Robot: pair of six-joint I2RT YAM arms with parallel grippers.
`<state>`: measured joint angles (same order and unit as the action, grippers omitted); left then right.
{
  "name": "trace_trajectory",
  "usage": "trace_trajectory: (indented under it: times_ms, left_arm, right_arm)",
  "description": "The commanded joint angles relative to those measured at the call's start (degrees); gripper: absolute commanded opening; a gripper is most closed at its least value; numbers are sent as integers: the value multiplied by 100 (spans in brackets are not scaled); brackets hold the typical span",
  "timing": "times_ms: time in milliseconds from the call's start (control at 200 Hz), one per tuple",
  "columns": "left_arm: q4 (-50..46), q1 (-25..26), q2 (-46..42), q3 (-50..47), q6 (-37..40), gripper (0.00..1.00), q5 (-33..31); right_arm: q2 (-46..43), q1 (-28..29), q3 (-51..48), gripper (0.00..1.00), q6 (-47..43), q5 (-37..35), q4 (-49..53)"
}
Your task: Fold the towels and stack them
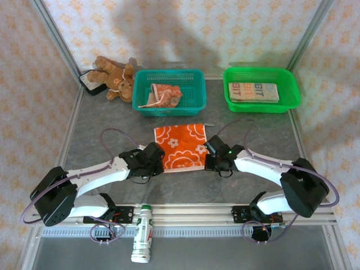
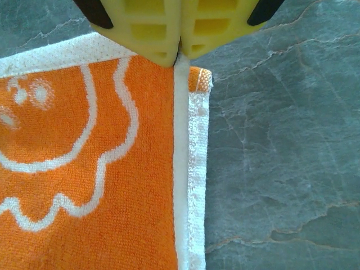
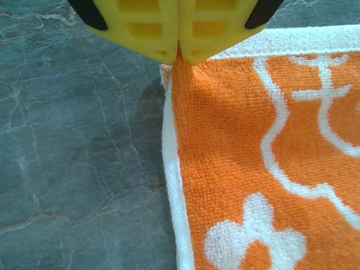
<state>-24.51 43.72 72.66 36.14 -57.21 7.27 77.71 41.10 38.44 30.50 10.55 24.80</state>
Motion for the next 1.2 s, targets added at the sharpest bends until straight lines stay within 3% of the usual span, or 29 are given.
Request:
trace_trajectory:
  times_ms: [0, 100, 175, 260, 370, 395, 500, 591, 886, 1051, 1196]
  left_arm:
    - [-14, 35, 126, -99, -106, 0, -212]
    - [1, 48, 197, -107, -97, 1, -227]
    - [-25, 48, 222, -99, -80, 9, -250]
    - [-106, 48, 218, -53, -37, 28, -261]
    - [-545, 44, 156, 216, 155, 53, -454]
    - [-686, 48, 140, 306, 221, 55, -534]
    - [-1076, 1, 131, 658, 550, 55, -730]
    - [-1012, -129, 221, 857, 779, 49, -705]
    - [-261, -890, 1272, 1580, 1498, 21, -349]
    - [-187, -1067, 2105, 2118, 1849, 16, -306]
    - [-95, -1068, 2479, 2047, 1835, 15, -172]
  right_arm:
    - [68, 13, -109, 6, 90, -228, 237]
    - [112, 21, -116, 9, 89, -248, 269]
    - [104, 20, -113, 12, 81, -246, 279]
    - [19, 21, -63, 25, 70, -277, 348]
    - [-134, 21, 123, 27, 22, -374, 533]
    - [-164, 21, 189, 27, 10, -395, 587]
    - [-206, 21, 495, 28, -74, -510, 751]
    - [-95, 21, 757, 26, -187, -627, 710]
    - [1279, -5, 1773, 12, -651, -896, 207]
    - [1984, -23, 2250, 9, -806, -786, 59]
    - [2143, -5, 2050, 9, -676, -617, -164]
